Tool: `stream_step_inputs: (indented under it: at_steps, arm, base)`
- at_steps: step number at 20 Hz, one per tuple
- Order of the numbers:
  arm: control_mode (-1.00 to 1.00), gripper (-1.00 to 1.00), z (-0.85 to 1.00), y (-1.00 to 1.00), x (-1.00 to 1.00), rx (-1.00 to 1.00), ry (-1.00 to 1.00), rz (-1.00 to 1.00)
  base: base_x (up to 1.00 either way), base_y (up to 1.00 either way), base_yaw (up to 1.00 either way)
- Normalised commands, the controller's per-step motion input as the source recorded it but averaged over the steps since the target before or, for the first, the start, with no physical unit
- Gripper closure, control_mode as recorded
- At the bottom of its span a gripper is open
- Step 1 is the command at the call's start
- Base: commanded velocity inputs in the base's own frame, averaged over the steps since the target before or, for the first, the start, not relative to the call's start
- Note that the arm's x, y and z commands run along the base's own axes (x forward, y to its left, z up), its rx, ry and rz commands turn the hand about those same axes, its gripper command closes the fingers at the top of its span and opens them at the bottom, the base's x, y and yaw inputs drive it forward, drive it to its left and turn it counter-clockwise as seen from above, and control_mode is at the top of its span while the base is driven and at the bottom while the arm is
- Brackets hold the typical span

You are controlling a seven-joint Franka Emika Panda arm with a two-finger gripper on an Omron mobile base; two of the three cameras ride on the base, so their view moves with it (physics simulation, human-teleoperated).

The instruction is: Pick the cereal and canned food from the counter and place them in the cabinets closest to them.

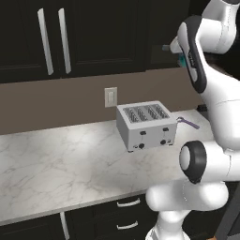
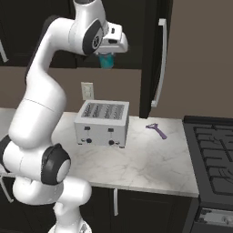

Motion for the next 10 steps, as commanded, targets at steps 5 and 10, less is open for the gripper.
stream_step_inputs:
  at_steps: [5,10]
  arm:
    - [-1.0,1.0,0.16,-0.01,0.6,0.04,0.0,-0.01]
    - [-1.0,1.0,0.06,0.0,0.57,0.0,0.0,-0.01]
  base:
    - [0.0,0.0,0.0]
    - [0.0,0.0,0.0]
